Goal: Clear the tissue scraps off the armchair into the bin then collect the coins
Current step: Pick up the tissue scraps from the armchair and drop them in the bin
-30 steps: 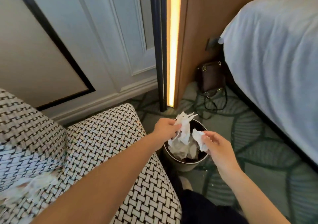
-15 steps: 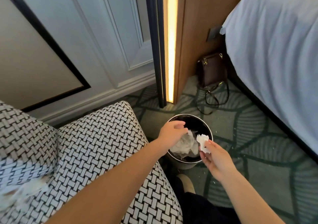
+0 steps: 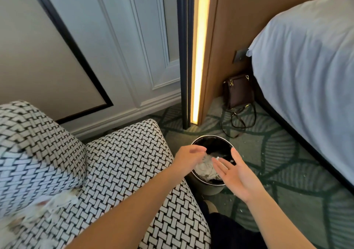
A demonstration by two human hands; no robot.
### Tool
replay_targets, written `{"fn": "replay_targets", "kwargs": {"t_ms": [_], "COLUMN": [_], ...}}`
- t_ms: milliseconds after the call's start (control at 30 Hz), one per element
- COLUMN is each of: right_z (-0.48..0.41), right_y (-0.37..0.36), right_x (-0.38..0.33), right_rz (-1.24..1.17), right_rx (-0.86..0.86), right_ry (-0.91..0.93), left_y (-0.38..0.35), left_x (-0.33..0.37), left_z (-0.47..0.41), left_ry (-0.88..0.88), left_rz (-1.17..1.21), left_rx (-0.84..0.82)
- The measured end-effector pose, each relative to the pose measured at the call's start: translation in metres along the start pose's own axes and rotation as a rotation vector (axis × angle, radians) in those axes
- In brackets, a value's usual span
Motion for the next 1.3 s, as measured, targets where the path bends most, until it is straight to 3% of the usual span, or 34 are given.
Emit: {"fn": "replay_targets", "kwargs": {"t_ms": [167,467,733,900,1133,1300], "right_z": [0.034,0.097,0.15,0.177,0.206,0.217], "right_y": [-0.019,-0.077,-0.144,-0.176,-0.214,-0.204], "right_x": [0.001,0.028,0.113,0.176,0.268,0.328], "right_rz": [0.156,0.301,0.44,0.561,0.894,1.346], "right_rx": [-0.05,-0.174,-0.339,-0.426,-0.634,-0.793], "right_ry": [0.086,0.069,-0.023,-0.028,0.009,0.179], "left_y": [0.024,0.082,0.15,0.186,0.214,0.197], "left_x": [0.003,-0.011,-0.071,-0.131,-0.232,-0.289], "left_z": [0.042,0.141,0.245,0.297,0.383,0.419], "left_ry": [-0.029,-0.08,-0.164,-0.117,0.0,0.084], "left_rz": [0.028,0.14,0.324,0.394,0.556,0.71], "left_rx": [0.012,0.147,0.353,0.485,0.749,0.89]}}
Point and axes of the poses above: each hand's wrist, its own z-axis away from the middle knuckle, its own y-axis out of the back of the hand, x = y × z, the point moved 1 cm from there along -z, towards the middle knuckle, and after that the axes turned 3 degrees about z, right-handed, at the moved point
